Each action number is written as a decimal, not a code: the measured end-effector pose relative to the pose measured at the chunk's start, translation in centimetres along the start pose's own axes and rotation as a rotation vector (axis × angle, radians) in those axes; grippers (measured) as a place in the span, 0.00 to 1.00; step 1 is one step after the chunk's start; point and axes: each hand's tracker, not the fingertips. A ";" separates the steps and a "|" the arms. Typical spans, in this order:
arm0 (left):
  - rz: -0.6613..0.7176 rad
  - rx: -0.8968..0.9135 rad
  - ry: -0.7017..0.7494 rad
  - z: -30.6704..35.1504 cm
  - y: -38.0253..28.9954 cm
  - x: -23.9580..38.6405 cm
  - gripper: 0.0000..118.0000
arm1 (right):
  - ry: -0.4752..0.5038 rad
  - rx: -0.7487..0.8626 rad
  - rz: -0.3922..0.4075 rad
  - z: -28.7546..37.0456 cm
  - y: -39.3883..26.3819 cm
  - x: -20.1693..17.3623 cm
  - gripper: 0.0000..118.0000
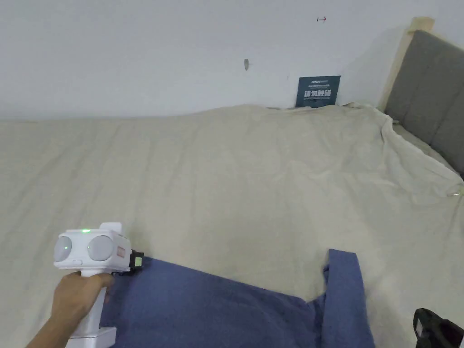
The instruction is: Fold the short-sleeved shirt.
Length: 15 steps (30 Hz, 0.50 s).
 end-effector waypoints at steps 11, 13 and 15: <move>0.014 0.200 -0.067 6.6 -1.6 1.5 0.00 | 0.007 -0.159 0.039 -1.1 -1.1 0.2 0.01; 0.001 0.210 -0.088 8.9 -2.2 1.6 0.00 | 0.010 -0.164 0.052 -1.8 -1.3 -0.4 0.03; -0.012 0.233 -0.093 10.8 -3.0 1.7 0.00 | 0.024 -0.179 0.059 -2.8 -1.3 -0.9 0.05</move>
